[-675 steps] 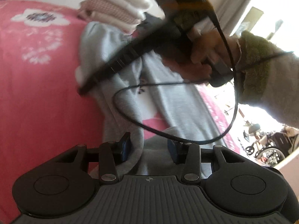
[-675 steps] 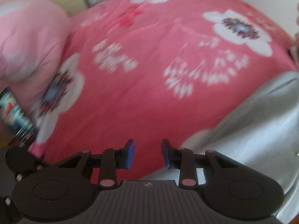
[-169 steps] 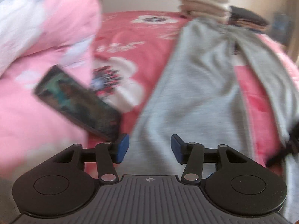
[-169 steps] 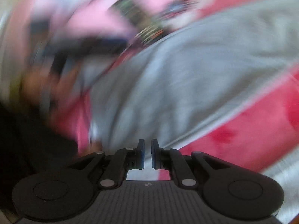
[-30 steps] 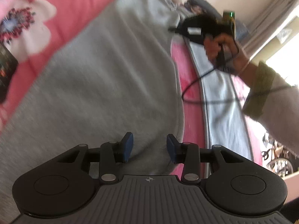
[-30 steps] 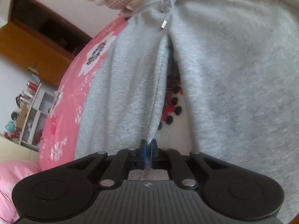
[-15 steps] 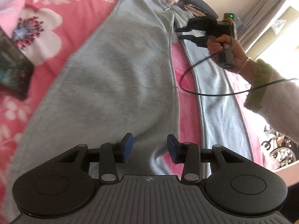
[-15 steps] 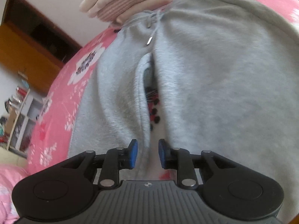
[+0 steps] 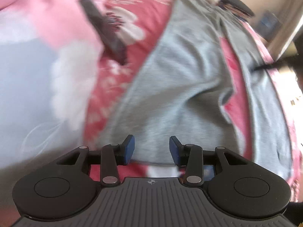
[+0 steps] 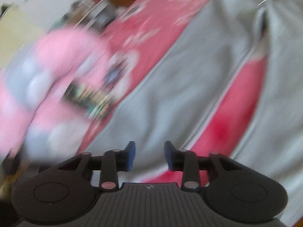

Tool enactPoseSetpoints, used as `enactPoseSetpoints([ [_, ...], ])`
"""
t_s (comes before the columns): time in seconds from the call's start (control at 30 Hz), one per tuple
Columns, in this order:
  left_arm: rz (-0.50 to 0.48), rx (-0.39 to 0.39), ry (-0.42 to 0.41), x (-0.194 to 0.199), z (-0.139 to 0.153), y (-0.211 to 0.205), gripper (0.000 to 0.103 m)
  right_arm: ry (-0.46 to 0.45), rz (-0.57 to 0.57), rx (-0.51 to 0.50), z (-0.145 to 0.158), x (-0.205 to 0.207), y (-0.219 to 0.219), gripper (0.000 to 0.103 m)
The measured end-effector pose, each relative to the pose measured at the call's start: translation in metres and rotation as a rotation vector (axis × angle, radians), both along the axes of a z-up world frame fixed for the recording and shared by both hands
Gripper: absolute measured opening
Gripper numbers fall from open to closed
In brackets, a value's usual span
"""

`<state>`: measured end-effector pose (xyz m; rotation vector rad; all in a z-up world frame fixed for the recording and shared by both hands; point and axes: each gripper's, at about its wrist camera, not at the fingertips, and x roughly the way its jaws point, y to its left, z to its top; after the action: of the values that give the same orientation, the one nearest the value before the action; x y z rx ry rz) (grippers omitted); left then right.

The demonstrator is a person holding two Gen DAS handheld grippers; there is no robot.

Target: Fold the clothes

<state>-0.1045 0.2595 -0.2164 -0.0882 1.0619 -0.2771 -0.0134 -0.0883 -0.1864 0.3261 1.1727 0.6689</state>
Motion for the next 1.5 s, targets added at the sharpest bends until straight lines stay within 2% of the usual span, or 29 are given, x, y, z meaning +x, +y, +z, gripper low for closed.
enactPoseSetpoints([
  [0.1,0.057,0.03,-0.044,-0.004,-0.005,0.003,0.041,0.073,0.063,0.0,-0.018,-0.041,0.029,0.041],
  [0.17,0.091,0.05,-0.091,-0.003,-0.008,0.005,0.052,0.135,0.079,-0.017,-0.033,-0.059,0.042,0.041],
  [0.23,0.144,0.049,-0.127,0.0,-0.011,0.011,0.052,0.162,0.07,-0.039,-0.043,-0.071,0.047,0.042],
  [0.37,0.192,0.012,-0.135,0.007,-0.016,0.016,0.052,0.191,0.013,-0.048,-0.054,-0.086,0.047,0.042],
  [0.5,0.168,0.013,-0.103,0.015,-0.025,0.012,0.051,0.245,-0.043,0.01,-0.067,-0.086,0.046,0.041],
  [0.57,0.171,0.005,-0.091,0.017,-0.028,0.015,0.049,0.285,-0.013,0.029,-0.078,-0.092,0.054,0.034],
  [0.63,0.172,-0.003,-0.082,0.019,-0.029,0.018,0.045,0.344,0.094,0.018,-0.087,-0.105,0.068,0.016],
  [0.7,0.169,-0.006,-0.068,0.018,-0.028,0.02,0.044,0.341,0.134,0.005,-0.086,-0.116,0.073,0.016],
  [0.77,0.165,-0.004,-0.059,0.016,-0.028,0.021,0.044,0.338,0.064,0.017,-0.083,-0.118,0.061,0.016],
  [0.9,0.152,0.019,-0.058,0.016,-0.031,0.018,0.044,0.291,-0.041,0.004,-0.072,-0.112,0.041,0.018],
  [1.07,0.151,0.031,-0.058,0.014,-0.03,0.018,0.043,0.29,-0.069,-0.02,-0.064,-0.103,0.024,0.026],
  [1.2,0.147,0.04,-0.056,0.015,-0.031,0.017,0.043,0.278,-0.075,0.006,-0.061,-0.102,0.024,0.045],
  [1.4,0.154,0.055,-0.062,0.015,-0.032,0.016,0.038,0.281,-0.103,0.049,-0.073,-0.093,0.039,0.047],
  [1.5,0.168,0.079,-0.072,0.015,-0.033,0.014,0.028,0.286,-0.107,0.054,-0.083,-0.092,0.043,0.046],
])
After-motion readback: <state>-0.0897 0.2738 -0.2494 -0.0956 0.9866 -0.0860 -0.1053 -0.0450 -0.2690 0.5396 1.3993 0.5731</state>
